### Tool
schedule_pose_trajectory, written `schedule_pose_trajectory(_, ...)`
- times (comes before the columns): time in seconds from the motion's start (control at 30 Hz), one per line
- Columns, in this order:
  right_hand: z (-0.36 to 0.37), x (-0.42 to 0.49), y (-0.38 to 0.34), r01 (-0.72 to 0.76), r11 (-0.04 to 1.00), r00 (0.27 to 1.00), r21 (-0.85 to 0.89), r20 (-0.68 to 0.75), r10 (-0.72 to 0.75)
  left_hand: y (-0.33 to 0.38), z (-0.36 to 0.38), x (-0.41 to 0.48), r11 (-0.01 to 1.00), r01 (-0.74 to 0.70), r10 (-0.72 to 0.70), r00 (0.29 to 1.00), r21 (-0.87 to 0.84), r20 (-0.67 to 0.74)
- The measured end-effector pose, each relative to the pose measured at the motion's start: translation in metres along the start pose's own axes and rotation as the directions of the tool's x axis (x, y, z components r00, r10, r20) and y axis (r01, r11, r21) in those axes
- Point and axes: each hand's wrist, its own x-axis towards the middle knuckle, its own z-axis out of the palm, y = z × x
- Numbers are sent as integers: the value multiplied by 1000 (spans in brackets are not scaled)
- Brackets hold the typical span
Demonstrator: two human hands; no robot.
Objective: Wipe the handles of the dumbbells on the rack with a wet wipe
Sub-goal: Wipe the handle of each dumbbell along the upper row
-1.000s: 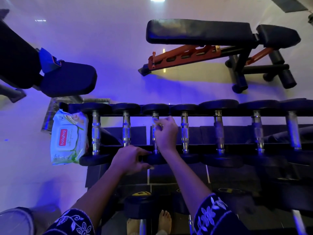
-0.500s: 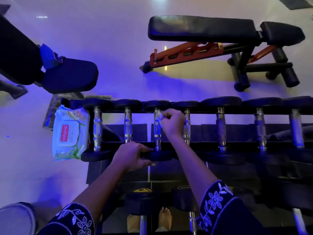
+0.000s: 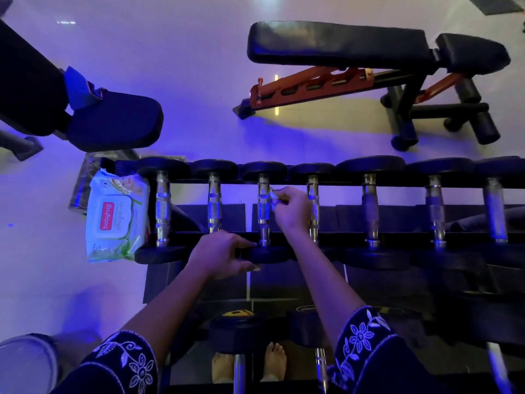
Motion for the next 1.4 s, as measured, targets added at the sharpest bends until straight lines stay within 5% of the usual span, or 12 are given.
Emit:
schedule_pose_trajectory(0.27,3,-18,13,-85,993,996,76,5,85,-2,1,-1,1000,4,-4,1000,-21,17)
schedule_pose_trajectory(0.63,-5,-67,8,133,990,991,-47,13,-133,0,0,0,1000,-11,11,1000,-15,6)
schedule_pose_trajectory(0.93,6,-15,-11,230,966,972,-120,-30,-235,1,-3,0,1000,-11,12,999,-3,32)
schedule_pose_trajectory(1.13,-4,-68,17,54,999,998,-7,-21,-54,2,-2,-1,1000,-12,12,1000,-27,23)
schedule_pose_trajectory(1.27,-22,-50,0,-157,986,961,-47,222,164,3,-3,-1,1000,-14,14,1000,-25,18)
schedule_pose_trajectory(1.4,-31,-56,2,-25,984,963,-177,259,71,3,-2,-1,999,-27,27,999,-17,17)
